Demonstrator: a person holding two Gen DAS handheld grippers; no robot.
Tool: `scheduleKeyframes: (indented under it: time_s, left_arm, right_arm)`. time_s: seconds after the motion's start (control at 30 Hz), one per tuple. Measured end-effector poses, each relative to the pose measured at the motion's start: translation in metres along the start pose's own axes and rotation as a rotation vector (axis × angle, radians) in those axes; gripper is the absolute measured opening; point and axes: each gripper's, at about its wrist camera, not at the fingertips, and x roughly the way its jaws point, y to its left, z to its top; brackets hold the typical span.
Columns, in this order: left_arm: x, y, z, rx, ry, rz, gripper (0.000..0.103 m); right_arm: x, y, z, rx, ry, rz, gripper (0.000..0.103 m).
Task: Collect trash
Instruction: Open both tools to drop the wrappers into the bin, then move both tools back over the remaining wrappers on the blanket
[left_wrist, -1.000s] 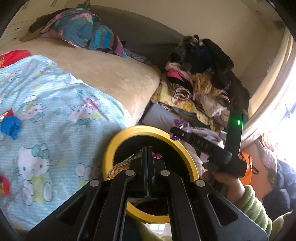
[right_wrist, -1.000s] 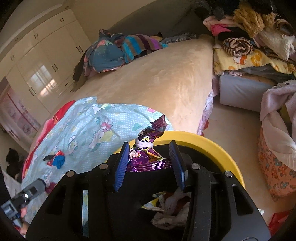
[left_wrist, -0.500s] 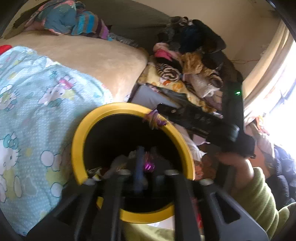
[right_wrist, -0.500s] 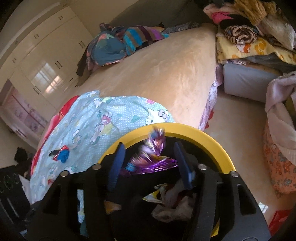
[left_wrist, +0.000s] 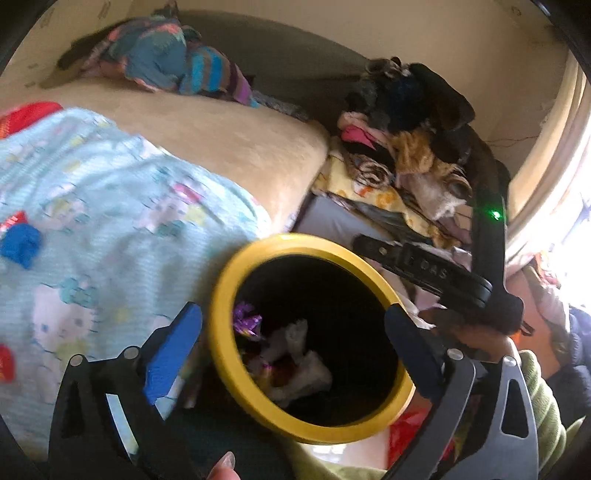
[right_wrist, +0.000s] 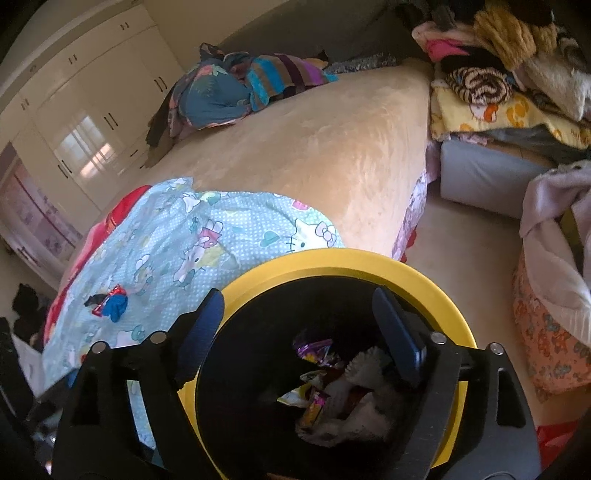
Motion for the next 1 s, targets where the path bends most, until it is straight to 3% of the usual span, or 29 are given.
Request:
scheduleKeyframes:
  time_s: [0.47, 1.0]
  left_arm:
    - [-0.049, 0.03, 0.02, -0.008, -0.141, 0.156, 0.096]
    - [-0.092, 0.061, 0.03, -0.044, -0.254, 0.279, 0.096]
  right_arm:
    - [-0.004, 0.039, -0.005, -0.087, -0.036, 0.005, 0.075]
    - [-0.014, 0.106, -0.025, -0.238, -0.075, 0.121, 0.079]
